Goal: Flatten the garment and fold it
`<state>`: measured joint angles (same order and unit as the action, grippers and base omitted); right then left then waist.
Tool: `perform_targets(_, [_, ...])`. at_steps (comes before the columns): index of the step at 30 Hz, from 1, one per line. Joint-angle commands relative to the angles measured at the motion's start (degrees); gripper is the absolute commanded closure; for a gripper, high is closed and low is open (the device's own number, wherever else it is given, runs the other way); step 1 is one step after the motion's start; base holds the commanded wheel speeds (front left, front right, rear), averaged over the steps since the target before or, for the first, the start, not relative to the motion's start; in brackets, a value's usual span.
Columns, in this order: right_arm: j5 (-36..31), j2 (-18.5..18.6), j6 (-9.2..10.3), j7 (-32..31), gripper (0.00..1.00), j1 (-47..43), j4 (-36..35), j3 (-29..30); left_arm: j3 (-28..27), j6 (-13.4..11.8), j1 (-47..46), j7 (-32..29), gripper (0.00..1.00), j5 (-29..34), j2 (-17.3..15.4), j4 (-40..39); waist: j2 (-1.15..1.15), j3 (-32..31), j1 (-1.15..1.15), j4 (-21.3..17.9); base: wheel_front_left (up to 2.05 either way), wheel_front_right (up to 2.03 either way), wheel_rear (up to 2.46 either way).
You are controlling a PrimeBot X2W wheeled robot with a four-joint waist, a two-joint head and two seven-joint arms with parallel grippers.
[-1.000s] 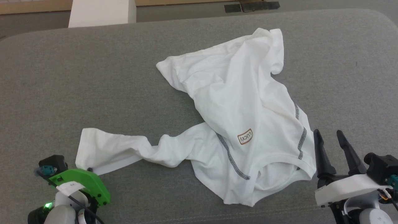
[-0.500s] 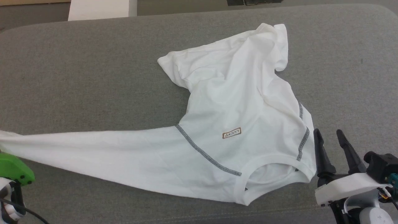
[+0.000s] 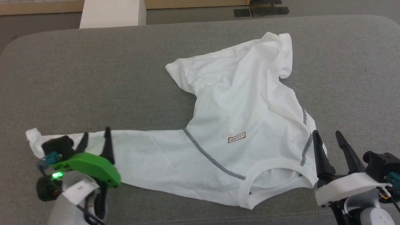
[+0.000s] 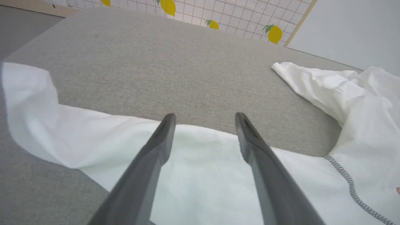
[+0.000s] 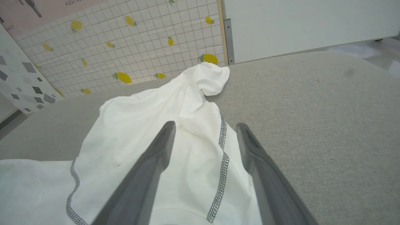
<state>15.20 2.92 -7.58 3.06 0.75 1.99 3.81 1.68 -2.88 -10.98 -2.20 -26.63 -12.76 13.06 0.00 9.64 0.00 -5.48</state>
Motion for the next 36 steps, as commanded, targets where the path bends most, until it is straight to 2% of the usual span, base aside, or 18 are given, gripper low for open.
perform_targets(1, [-0.1,0.0,0.09,-0.1,0.00,-0.2,-0.3,0.1,1.4,0.5,0.9,0.7,0.00,0.4,1.5,-1.1,0.00,-0.7,0.00,0.4,0.00,0.00,0.00])
perform_targets(5, [0.1,0.0,0.09,-0.4,0.00,-0.4,-1.1,0.3,7.8,1.9,0.6,0.9,0.00,2.2,5.7,-3.6,0.00,-0.8,0.00,0.7,0.00,0.00,0.00])
perform_targets(11, [0.8,0.0,0.09,-0.3,0.00,0.1,-1.9,-0.3,14.1,3.0,-5.6,-0.4,0.00,4.5,7.9,-0.5,0.00,1.0,0.00,-0.3,0.00,0.00,0.00])
perform_targets(20, [2.2,0.0,0.09,1.2,0.00,1.2,-0.5,-0.5,18.6,5.2,-15.3,-8.1,0.00,5.9,8.1,13.2,0.00,3.5,0.00,-4.1,0.00,0.00,0.00])
perform_targets(28, [3.0,0.0,0.09,2.1,0.00,1.8,0.6,-0.6,21.6,2.0,-21.1,-19.9,0.00,9.7,6.0,23.6,0.00,3.9,0.00,-6.2,0.00,0.00,0.00])
perform_targets(29, [3.0,0.0,0.09,2.2,0.00,1.8,0.6,-0.7,21.9,2.2,-21.4,-22.0,0.17,9.5,6.0,24.7,0.00,3.9,0.00,-6.4,0.00,0.00,0.00])
perform_targets(30, [3.1,0.0,0.09,2.2,0.00,1.8,0.7,-0.7,22.1,2.6,-21.4,-23.6,0.66,9.2,6.0,25.3,0.00,3.8,0.00,-6.4,0.00,0.00,0.00])
perform_targets(31, [3.1,0.0,0.09,2.3,0.00,1.8,0.8,-0.7,22.2,3.0,-21.4,-25.1,1.00,8.8,5.9,25.5,0.00,3.8,0.00,-6.5,0.00,0.00,0.00])
perform_targets(33, [3.2,0.0,0.09,2.3,0.00,1.6,0.8,-0.5,21.5,2.9,-21.2,-24.9,1.00,8.1,5.5,24.3,0.00,3.7,0.00,-6.4,0.00,0.00,0.00])
perform_targets(36, [3.2,0.0,0.09,2.5,0.00,1.5,0.6,0.0,18.2,1.6,-20.3,-19.5,1.00,6.5,4.0,20.1,0.00,3.8,0.00,-5.9,0.00,0.00,0.00])
